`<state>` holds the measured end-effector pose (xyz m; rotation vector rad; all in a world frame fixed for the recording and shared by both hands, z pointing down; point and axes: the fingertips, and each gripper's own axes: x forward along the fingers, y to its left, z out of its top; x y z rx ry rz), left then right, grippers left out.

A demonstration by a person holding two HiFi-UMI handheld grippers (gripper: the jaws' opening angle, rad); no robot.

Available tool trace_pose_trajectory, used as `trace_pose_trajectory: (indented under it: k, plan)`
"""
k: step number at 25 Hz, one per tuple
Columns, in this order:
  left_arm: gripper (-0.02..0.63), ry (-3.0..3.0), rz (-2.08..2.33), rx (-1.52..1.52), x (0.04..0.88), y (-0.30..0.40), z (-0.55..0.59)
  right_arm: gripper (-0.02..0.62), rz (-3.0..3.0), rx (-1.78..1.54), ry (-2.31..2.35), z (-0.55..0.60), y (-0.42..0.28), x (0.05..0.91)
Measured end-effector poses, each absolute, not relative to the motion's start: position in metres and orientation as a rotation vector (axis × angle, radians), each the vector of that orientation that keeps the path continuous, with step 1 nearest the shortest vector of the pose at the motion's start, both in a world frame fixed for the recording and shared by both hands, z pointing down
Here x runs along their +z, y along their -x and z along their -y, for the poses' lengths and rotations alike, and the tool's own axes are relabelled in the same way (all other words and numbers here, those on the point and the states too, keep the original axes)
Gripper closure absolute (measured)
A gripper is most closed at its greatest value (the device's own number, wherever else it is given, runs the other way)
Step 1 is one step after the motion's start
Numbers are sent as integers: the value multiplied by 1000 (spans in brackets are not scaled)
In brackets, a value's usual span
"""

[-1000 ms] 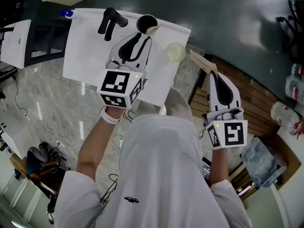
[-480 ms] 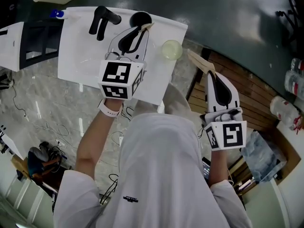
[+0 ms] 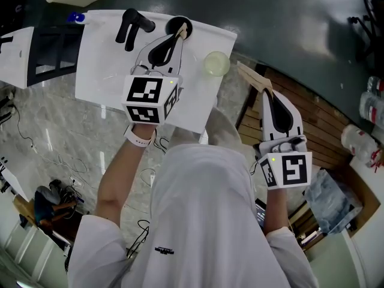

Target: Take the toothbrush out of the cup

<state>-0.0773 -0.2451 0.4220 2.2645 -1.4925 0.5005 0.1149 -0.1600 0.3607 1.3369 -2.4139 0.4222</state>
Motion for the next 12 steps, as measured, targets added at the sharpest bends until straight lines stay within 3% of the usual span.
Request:
trace_pose_trajectory:
  k: [12]
  plan:
    - [597,-2280,1623,280,350,91,225,588,2479,350,-1331,150,-109,336]
